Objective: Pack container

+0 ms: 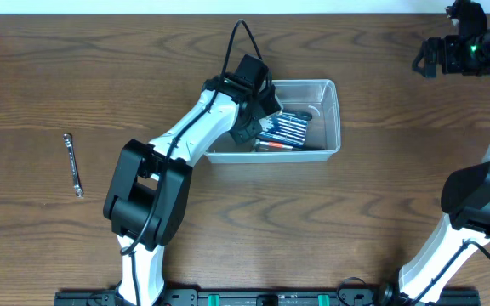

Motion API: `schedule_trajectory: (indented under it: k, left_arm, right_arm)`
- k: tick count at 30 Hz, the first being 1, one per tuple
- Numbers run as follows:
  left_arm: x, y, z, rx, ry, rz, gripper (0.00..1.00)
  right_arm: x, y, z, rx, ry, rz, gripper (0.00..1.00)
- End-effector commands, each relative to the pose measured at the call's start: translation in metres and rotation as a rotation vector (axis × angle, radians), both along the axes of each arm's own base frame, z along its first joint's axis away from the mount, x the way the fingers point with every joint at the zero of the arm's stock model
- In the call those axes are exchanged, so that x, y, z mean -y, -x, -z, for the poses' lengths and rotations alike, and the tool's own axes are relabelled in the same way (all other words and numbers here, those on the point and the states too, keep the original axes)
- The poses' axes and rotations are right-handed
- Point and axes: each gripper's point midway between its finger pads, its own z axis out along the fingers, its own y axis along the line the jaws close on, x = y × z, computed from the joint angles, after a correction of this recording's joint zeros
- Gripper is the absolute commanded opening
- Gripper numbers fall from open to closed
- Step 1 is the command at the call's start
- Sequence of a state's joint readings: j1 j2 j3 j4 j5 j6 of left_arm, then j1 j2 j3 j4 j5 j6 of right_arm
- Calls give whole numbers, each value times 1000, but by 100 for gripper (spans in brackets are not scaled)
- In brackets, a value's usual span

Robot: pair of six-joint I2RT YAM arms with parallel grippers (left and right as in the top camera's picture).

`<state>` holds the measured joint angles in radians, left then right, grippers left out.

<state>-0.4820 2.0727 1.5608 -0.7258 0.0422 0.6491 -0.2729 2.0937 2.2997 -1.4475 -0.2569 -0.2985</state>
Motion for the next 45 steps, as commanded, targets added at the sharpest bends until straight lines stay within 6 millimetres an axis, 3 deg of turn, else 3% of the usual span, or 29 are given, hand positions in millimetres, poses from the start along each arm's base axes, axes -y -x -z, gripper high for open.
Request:
schedule_trajectory:
  k: [1,6,9,13,18,19,22,25,28,30,32,33,37,39,42,45]
  left_arm:
    - [0,-1,6,-11,-5,7,6]
    - [0,-1,6,-9,-4,7,7]
    - [0,-1,6,-9,-4,7,17]
    - [1,-1,6,-8,-4,7,50]
    - [-4,-6,-3,26,-23,-2,57]
    - [-6,-9,-11,51,-33,-20,57]
    - [-16,-18,-59,155,-46,-68,58]
    - [-30,-18,-121,267,-25,-123,67]
    - [-66,-15,-180,392,10,-291,71]
    - [-99,-10,-207,431,47,-416,77]
    - [-145,-5,-224,448,76,-595,91]
    - [-178,-1,-228,448,83,-722,94]
    - [-283,20,-216,392,48,-1091,99]
    - [-323,30,-205,354,43,-1229,100]
    - [-362,41,-184,279,74,-1344,98]
    - [-380,47,-158,191,120,-1416,98]
  right_arm:
    - [0,0,4,-15,-10,12,99]
    - [0,0,4,-15,-10,12,99]
    - [0,0,4,-15,-10,12,99]
    - [0,0,4,-15,-10,12,99]
    - [0,0,4,-15,-10,12,99]
    - [0,0,4,-15,-10,12,99]
    - [0,0,4,-15,-10,12,99]
    - [0,0,4,-15,-10,12,99]
    - [0,0,4,-15,-10,12,99]
    - [0,0,4,-15,-10,12,99]
    - [0,0,4,-15,-10,12,99]
    - [0,0,4,-15,-10,12,99]
    - [0,0,4,-15,-11,12,99]
    - [0,0,4,-14,-11,12,99]
    - [0,-1,4,-13,-10,12,99]
    - [0,-1,4,-13,-10,12,99]
